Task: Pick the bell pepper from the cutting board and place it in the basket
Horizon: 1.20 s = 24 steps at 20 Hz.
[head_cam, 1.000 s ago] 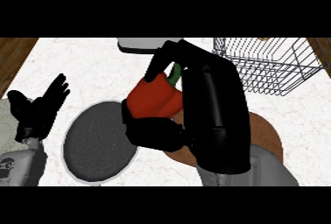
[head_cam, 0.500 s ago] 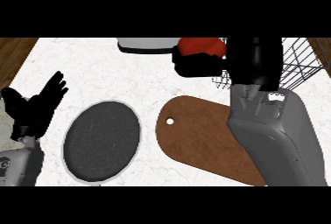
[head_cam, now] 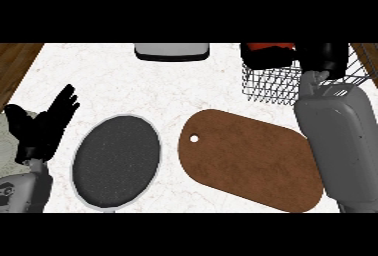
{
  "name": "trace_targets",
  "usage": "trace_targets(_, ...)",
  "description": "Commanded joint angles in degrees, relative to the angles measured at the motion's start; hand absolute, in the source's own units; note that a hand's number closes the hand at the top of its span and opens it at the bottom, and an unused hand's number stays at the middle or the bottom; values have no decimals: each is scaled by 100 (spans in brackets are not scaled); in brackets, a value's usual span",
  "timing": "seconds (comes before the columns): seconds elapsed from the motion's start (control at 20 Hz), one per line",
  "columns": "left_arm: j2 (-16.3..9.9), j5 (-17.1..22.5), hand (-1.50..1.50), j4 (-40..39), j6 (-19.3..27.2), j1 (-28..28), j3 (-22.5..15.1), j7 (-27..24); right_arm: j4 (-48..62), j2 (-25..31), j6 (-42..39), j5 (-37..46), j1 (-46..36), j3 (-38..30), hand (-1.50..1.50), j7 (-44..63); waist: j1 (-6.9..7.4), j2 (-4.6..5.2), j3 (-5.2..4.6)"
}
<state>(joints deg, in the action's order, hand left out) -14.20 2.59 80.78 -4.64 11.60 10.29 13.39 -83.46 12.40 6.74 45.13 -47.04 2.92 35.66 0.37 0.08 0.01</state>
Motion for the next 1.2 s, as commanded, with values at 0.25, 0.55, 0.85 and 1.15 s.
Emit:
trace_targets(0.25, -54, -62, 0, 4, 89, 213, 58, 209, 868, -30, 655, -348, 433, -517, 150, -1346, -12, -7, 1)
trace_targets(0.55, -65, 33, 0, -26, -97, 78, 89, 107, 1908, 96, 1260, -314, 80, -1080, -150, -1359, 5, -1, -1)
trace_targets(0.85, 29, 11, 0, -311, -94, 182, 71, -55, 2866, 181, 1366, -724, -328, -1271, -150, -2433, 23, 8, 0)
trace_targets(1.15, -76, 35, 0, 106, -112, -76, 130, 15, 2614, 72, 1878, -1380, -450, -1993, -150, -2264, 33, -12, 2)
